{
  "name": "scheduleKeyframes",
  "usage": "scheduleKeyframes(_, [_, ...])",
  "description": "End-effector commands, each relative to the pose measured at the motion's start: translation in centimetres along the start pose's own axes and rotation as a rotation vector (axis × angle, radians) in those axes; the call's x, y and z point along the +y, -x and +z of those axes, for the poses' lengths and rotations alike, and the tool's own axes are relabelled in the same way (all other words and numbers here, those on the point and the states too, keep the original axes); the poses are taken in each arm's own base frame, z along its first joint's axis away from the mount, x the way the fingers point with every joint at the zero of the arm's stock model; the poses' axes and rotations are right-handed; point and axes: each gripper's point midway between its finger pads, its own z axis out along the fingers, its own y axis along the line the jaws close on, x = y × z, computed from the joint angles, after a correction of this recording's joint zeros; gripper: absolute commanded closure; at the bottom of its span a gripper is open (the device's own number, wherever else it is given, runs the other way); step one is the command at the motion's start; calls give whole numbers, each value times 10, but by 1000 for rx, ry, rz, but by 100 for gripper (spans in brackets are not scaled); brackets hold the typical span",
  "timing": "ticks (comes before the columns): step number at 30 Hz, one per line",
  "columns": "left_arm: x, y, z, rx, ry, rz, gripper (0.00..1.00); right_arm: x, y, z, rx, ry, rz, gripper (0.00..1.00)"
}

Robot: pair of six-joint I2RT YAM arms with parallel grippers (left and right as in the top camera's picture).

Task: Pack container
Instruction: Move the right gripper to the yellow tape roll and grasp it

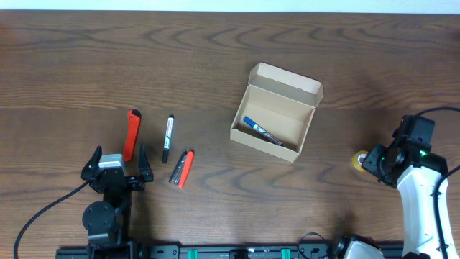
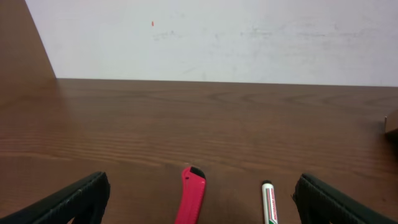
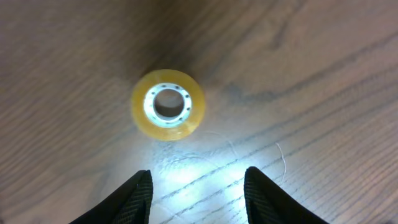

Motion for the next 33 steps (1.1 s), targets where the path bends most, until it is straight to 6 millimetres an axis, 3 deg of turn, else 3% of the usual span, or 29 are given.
scheduleKeyframes(1, [-2,-18,1,51,-8,-12,5,-15,0,4,-23,-77,71,53])
scheduleKeyframes(11, [-2,-19,1,51,-8,-12,5,-10,19,10,-97,-56,104,51])
scheduleKeyframes(24, [-2,-18,1,51,-8,-12,5,-9,12,58,11,-105,134,51])
scheduleKeyframes(33, [-2,-18,1,51,-8,-12,5,-8,16,60,-3,-102,136,51])
